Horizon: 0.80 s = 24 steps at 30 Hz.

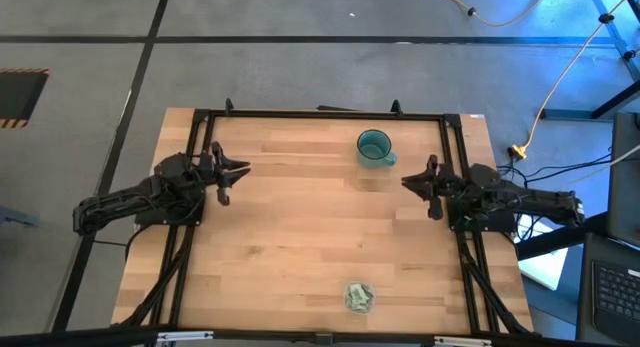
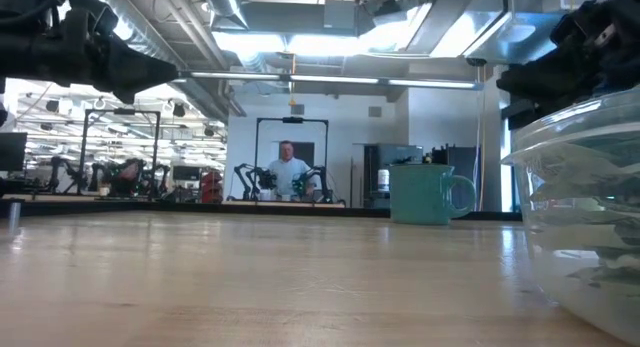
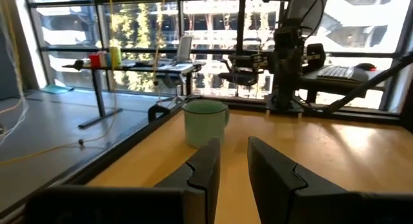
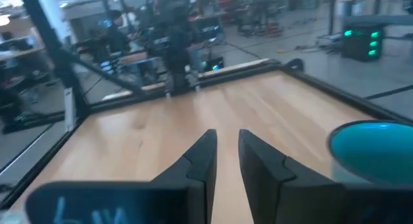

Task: Pick and place items into bin
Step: Return to Home Position

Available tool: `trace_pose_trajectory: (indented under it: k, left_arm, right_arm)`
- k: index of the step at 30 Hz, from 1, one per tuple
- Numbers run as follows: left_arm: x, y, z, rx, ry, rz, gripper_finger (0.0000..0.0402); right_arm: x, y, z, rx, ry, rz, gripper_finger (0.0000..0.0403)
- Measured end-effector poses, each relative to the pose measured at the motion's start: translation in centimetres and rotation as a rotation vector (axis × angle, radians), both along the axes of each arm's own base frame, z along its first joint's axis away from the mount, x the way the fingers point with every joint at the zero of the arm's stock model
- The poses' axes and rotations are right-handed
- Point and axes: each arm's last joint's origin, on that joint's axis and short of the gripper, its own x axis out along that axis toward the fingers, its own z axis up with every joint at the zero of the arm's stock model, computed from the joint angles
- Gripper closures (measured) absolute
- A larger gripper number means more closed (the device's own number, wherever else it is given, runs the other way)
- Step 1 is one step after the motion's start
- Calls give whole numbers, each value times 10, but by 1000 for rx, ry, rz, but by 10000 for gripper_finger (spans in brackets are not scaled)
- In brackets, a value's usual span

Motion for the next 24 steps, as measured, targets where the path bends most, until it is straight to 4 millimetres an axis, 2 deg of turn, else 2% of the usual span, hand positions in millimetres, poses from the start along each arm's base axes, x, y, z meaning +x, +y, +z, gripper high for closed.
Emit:
trace_pose_trajectory:
  k: [5, 11, 16, 24]
  left_arm:
    - [0, 1, 0, 0, -1, 38, 329]
    - [-1, 4, 0, 11, 6, 145, 329]
    - [-3, 7, -5, -3, 50, 248, 329]
    - [-3, 7, -5, -2, 59, 282, 329]
  right_arm:
    - [-5, -1, 1, -22, -25, -57, 333]
    - [-8, -8, 0, -78, 3, -317, 334]
    - [-10, -12, 0, -105, 24, -456, 334]
    - [-11, -12, -3, -112, 51, -481, 334]
